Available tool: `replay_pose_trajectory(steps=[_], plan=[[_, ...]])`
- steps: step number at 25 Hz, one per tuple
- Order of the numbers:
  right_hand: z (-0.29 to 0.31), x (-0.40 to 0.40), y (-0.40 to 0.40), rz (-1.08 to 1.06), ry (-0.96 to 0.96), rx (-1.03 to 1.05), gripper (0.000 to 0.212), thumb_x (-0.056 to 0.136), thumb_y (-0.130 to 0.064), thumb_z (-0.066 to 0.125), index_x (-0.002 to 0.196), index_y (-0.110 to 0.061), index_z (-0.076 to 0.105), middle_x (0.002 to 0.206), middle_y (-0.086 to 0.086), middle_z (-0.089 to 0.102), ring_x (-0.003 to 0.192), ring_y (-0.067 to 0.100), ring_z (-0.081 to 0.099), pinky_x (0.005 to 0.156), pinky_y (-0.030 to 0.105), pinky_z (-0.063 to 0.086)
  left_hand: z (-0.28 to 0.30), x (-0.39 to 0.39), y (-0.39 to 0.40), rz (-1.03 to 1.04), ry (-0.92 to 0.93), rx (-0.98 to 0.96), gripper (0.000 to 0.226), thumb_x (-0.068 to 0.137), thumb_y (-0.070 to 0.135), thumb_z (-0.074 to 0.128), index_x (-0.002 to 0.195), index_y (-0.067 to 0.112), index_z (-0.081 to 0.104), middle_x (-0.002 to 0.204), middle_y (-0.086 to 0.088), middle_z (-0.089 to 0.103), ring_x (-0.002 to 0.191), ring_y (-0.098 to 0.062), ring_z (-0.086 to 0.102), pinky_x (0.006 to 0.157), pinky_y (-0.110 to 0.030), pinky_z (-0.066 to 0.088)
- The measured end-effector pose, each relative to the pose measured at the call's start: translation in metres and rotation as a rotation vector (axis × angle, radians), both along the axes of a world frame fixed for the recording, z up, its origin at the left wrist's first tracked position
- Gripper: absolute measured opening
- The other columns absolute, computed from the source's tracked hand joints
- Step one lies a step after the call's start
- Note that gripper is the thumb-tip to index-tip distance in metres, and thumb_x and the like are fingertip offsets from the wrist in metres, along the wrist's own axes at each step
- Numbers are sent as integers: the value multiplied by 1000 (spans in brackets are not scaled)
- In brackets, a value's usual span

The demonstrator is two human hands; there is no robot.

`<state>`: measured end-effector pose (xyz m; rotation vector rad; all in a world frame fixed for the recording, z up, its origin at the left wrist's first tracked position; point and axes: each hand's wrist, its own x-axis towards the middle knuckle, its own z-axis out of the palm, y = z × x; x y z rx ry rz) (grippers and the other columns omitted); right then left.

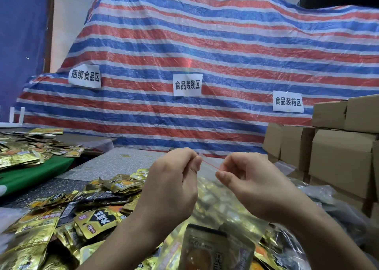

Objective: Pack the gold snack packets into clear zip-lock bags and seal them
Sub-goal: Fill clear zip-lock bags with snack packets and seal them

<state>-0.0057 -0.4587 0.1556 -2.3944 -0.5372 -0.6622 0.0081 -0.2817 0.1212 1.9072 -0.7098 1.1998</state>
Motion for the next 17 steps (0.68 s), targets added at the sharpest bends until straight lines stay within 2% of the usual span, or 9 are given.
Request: replay_pose_trajectory(steps=[4, 8, 10, 13, 15, 17], plan=[[-5, -5, -14, -3, 14, -8, 23, 92, -35, 66, 70, -28, 61, 67, -21, 60, 60, 0, 52, 56, 20, 44, -1, -3, -1, 11, -10, 2, 33, 100, 20, 48, 70, 8, 53, 60, 4, 45, 58, -14, 42, 53, -20, 27], [-7, -5, -23, -21, 33, 5, 22, 93, -30, 67, 71, -27, 62, 67, -24, 60, 60, -2, 51, 55, 18, 43, -3, 2, -2, -43, 67, -31, 31, 100, 21, 48, 73, 8, 55, 58, 8, 46, 56, -11, 43, 51, -18, 29], [-5, -4, -22, -5, 24, 29, 22, 93, -27, 67, 72, -26, 62, 65, -24, 59, 59, -2, 50, 56, 17, 40, 0, 5, -2, -168, 188, -84, 37, 101, 34, 45, 74, 10, 55, 55, 10, 46, 51, -6, 41, 50, -18, 31], [-2, -5, -20, 17, 0, 60, 20, 92, -27, 68, 73, -23, 64, 63, -18, 60, 57, -2, 50, 57, 18, 41, 2, 7, 1, -343, 400, -102, 49, 90, 64, 49, 77, 18, 60, 59, 8, 54, 56, -7, 50, 56, -29, 42], [-1, -7, -19, 33, 20, 64, 18, 92, -28, 68, 75, -23, 65, 64, -14, 61, 58, -1, 51, 59, 20, 43, 1, 6, 0, -409, 461, -116, 42, 82, 59, 58, 76, 19, 68, 61, 4, 62, 57, -8, 56, 59, -30, 47], [2, -10, -21, 53, 92, 53, 18, 92, -29, 67, 75, -23, 66, 66, -10, 61, 62, 2, 52, 62, 25, 45, 0, 5, -1, -435, 436, -145, 29, 80, 48, 60, 75, 22, 72, 63, 3, 65, 57, -8, 57, 58, -26, 48]])
